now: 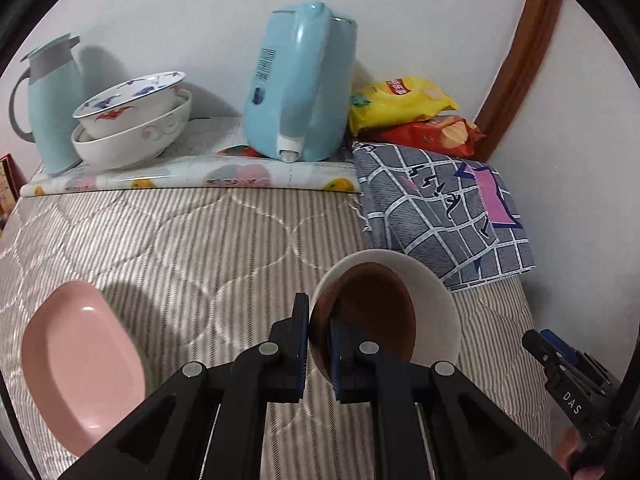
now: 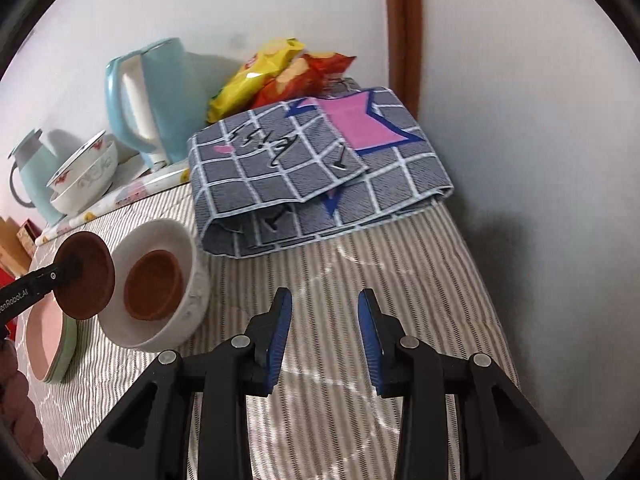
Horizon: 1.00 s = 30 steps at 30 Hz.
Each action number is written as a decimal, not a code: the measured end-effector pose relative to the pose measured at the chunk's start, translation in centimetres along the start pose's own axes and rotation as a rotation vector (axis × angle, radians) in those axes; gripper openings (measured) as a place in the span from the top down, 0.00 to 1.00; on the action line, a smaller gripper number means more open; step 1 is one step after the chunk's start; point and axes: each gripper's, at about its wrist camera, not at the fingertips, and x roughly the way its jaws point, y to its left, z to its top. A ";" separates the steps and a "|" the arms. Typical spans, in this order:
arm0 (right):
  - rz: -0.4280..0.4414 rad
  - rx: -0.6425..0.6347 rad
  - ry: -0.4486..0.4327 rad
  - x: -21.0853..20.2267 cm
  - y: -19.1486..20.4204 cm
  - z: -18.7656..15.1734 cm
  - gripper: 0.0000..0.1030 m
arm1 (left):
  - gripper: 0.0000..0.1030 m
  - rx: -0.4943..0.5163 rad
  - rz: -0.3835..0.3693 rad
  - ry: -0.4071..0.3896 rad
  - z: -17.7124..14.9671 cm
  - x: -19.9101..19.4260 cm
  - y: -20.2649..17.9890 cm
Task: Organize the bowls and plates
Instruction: 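Lower the left gripper's clay bowl into the white bowl and release it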
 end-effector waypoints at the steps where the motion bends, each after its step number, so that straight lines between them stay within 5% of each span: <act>1: -0.003 0.006 0.001 0.0 -0.2 0.0 0.67 | 0.91 0.000 -0.003 0.005 0.1 0.2 -0.1; 30: -0.010 -0.002 0.056 1.7 -0.1 -1.3 0.67 | 0.91 -0.046 -0.141 0.126 -0.3 5.2 -1.4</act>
